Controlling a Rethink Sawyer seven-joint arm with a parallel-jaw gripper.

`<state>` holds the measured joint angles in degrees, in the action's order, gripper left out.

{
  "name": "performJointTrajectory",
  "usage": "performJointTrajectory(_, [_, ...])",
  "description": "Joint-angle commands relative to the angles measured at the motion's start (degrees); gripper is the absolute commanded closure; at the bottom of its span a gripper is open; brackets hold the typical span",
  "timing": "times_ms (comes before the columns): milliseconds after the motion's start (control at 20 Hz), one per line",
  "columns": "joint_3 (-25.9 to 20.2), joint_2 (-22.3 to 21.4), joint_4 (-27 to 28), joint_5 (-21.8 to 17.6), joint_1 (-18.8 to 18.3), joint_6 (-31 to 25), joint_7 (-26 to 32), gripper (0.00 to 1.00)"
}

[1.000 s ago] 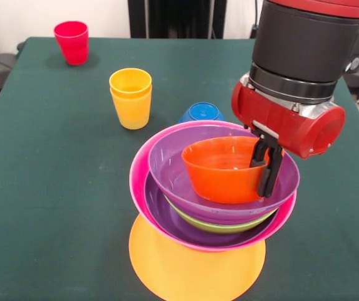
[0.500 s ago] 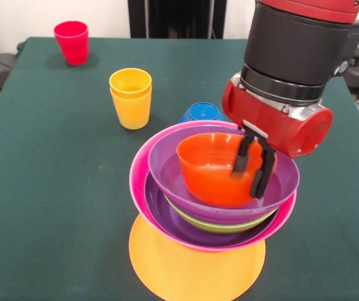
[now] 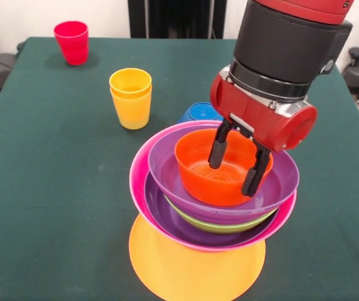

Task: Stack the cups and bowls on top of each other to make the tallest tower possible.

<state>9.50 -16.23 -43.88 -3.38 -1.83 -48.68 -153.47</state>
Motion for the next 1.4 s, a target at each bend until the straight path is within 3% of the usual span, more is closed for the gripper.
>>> performJointTrajectory(50, [-6.28,-2.44,-3.43,-3.21,-2.01,-6.0,19.73,0.0])
performJointTrajectory(300, [-8.98,-7.37,-9.53,-0.97,-4.04,-2.86,19.71,0.0])
performJointTrajectory(500, [-14.65,-11.58,-15.57,0.15,-7.35,3.86,23.22,0.0])
performJointTrajectory(800, [-16.26,-17.49,-27.85,-1.16,-10.65,3.53,23.17,0.0])
performJointTrajectory(1400, [-19.74,-20.93,-43.96,-2.42,-15.99,11.17,19.19,0.0])
